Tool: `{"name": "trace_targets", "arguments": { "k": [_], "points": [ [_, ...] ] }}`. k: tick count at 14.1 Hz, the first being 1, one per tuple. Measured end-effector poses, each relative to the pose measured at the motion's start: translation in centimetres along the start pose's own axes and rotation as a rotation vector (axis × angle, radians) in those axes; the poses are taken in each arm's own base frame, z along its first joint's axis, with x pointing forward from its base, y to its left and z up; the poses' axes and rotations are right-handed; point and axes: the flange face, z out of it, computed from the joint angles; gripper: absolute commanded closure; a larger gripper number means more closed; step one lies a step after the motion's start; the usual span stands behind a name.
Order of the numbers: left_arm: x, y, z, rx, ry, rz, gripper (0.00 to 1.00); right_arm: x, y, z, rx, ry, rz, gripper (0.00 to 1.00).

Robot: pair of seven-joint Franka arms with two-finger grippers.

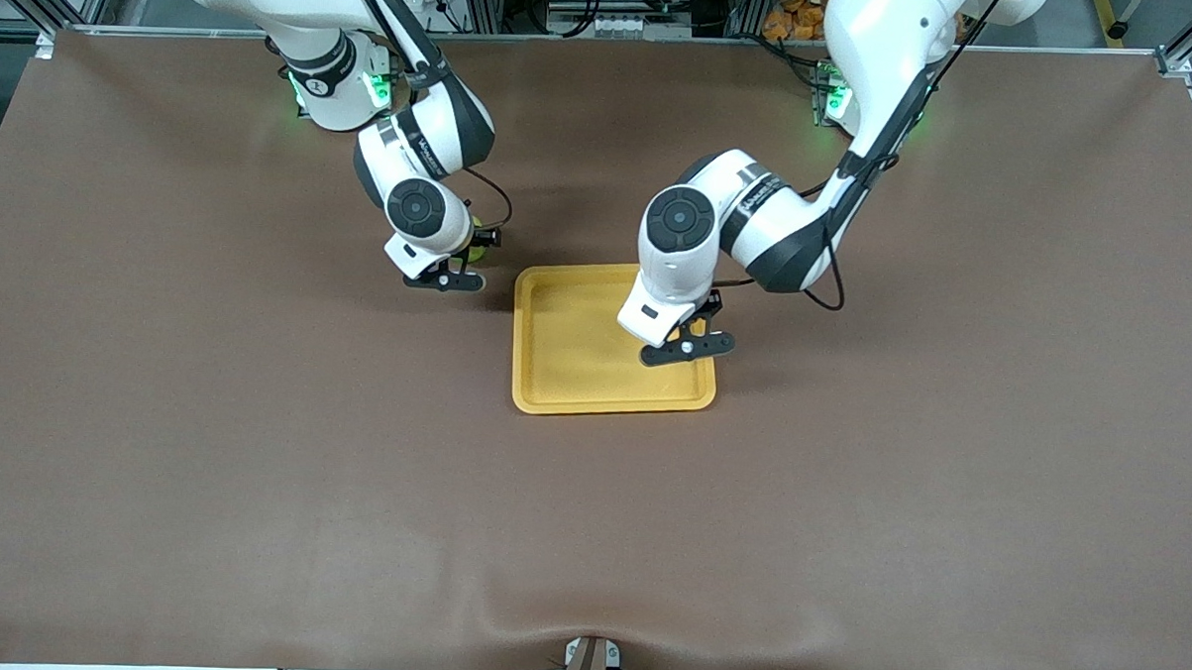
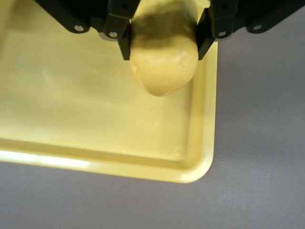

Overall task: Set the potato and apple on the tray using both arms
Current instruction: 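Carry the potato with the left gripper and lower it onto the tray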

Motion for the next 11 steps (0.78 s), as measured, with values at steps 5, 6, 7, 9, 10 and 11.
{"name": "trace_targets", "arguments": {
  "k": [5,6,7,9,10,11],
  "points": [
    [-0.7,0.7,3.5,0.075,0.025,0.052,1.00,2.2,1.0,-4.8,0.026,-0.012,0.035,1.00],
    [-1.0,1.0,4.0,0.083,0.026,0.061,1.00,2.5,1.2,-5.7,0.030,-0.018,0.041,1.00],
    [-1.3,1.1,4.6,0.090,0.024,0.068,1.00,2.8,1.4,-6.6,0.035,-0.017,0.045,1.00],
    [-1.5,1.2,5.6,0.103,0.015,0.073,1.00,3.4,1.6,-7.8,0.050,-0.001,0.052,1.00],
    [-1.4,1.1,6.2,0.110,0.012,0.074,0.96,3.7,1.8,-8.3,0.057,0.006,0.057,1.00],
    [-1.4,1.0,6.8,0.122,0.014,0.080,0.92,4.0,2.1,-8.7,0.064,0.011,0.063,1.00]
  ]
}}
